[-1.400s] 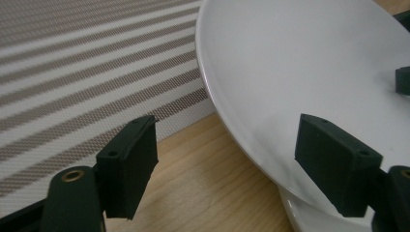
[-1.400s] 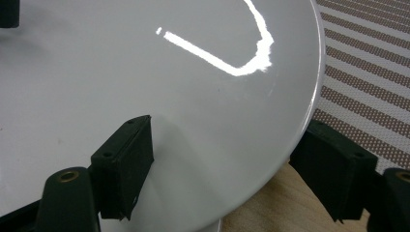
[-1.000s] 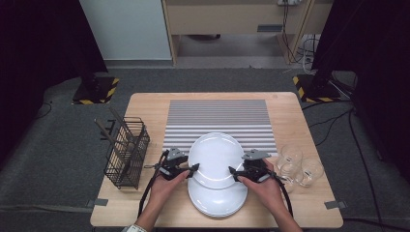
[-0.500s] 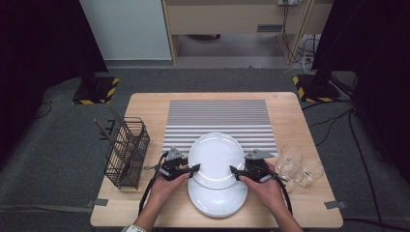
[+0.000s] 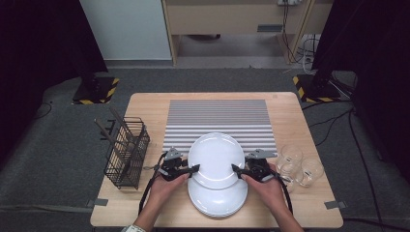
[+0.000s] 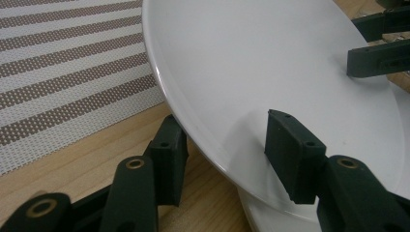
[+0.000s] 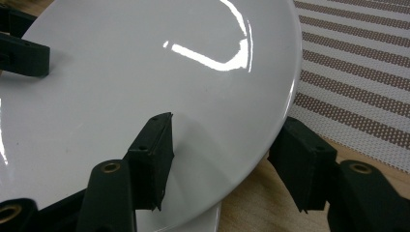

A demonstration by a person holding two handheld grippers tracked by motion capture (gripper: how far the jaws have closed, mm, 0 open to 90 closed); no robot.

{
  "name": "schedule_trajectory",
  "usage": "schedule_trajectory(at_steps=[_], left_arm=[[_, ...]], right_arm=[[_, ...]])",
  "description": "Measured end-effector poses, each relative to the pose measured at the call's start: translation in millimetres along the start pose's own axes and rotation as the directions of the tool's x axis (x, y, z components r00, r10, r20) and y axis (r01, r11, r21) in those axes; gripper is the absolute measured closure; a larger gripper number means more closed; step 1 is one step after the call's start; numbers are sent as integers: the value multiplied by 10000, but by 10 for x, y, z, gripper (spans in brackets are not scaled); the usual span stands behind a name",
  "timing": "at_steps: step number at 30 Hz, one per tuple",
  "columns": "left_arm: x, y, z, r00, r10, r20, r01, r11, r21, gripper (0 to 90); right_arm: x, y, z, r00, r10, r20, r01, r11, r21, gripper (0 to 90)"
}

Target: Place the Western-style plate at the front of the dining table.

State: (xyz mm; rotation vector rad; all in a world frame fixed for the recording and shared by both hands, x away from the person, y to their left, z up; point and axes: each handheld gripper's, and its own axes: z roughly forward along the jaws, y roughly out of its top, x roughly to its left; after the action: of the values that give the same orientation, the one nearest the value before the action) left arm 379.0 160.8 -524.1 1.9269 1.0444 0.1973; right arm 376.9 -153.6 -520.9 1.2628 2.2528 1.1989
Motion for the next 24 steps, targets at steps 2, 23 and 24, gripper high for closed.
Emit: schedule_trajectory(at_steps=[2, 23, 24], left_arm=[[-6, 2, -6, 10000, -10, -45, 10, 10000, -1, 501], [-51, 47, -174, 9995, 194, -233, -210, 9973, -704, 630], [-53, 50, -187, 9996, 201, -212, -217, 9971, -735, 637]], right_arm=[[-7, -5, 0, 10000, 9, -20, -9, 10000, -76, 426], [-11, 37, -174, 9995, -166, 269, 199, 9917, -1268, 623], [-12, 40, -183, 9995, -164, 269, 198, 9910, -1323, 630]])
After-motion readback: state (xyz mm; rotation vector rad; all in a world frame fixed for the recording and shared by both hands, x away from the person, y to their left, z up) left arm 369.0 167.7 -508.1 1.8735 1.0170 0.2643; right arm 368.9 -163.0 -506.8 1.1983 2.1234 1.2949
